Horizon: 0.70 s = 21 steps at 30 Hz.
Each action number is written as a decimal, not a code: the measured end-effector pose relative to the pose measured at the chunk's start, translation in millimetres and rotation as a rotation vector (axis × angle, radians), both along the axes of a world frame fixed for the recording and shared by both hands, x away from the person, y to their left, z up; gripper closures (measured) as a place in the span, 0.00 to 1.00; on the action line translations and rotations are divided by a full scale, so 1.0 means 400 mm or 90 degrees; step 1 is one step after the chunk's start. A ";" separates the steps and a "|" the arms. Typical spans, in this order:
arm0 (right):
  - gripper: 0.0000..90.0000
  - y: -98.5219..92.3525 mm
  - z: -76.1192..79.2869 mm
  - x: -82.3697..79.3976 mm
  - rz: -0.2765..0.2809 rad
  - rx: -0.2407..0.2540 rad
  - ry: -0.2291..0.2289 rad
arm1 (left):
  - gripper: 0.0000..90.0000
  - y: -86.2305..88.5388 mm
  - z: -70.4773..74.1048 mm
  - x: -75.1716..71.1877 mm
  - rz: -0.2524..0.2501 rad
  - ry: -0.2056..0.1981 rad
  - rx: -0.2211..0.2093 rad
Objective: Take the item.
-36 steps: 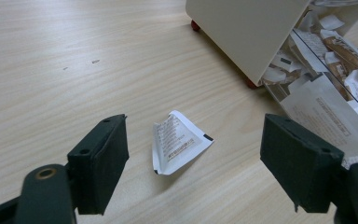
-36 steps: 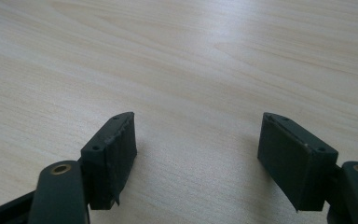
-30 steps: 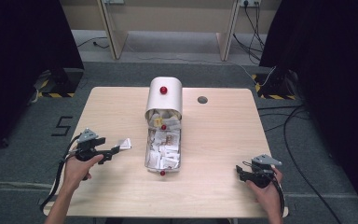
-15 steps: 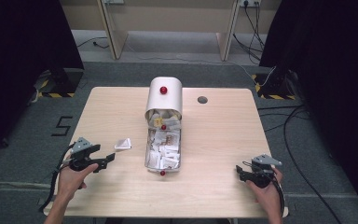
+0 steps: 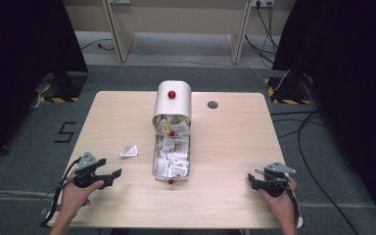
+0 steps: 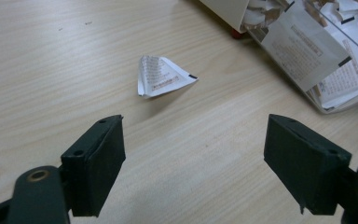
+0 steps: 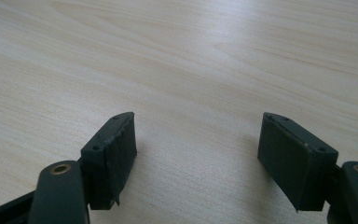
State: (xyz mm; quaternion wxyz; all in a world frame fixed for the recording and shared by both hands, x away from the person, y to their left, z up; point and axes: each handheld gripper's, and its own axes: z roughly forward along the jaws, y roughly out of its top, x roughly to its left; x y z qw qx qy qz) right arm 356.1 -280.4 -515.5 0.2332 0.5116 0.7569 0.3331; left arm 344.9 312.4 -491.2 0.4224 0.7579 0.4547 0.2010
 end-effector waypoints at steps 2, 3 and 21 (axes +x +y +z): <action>0.32 0.000 0.000 0.000 0.000 0.000 0.000 | 0.22 0.002 -0.005 -0.008 0.001 0.004 -0.006; 0.32 0.000 0.000 0.000 0.000 0.000 0.000 | 0.22 0.004 -0.006 -0.010 0.002 0.000 -0.002; 0.32 0.000 0.000 0.000 0.000 0.000 0.000 | 0.17 -0.004 -0.055 -0.050 -0.005 0.025 -0.011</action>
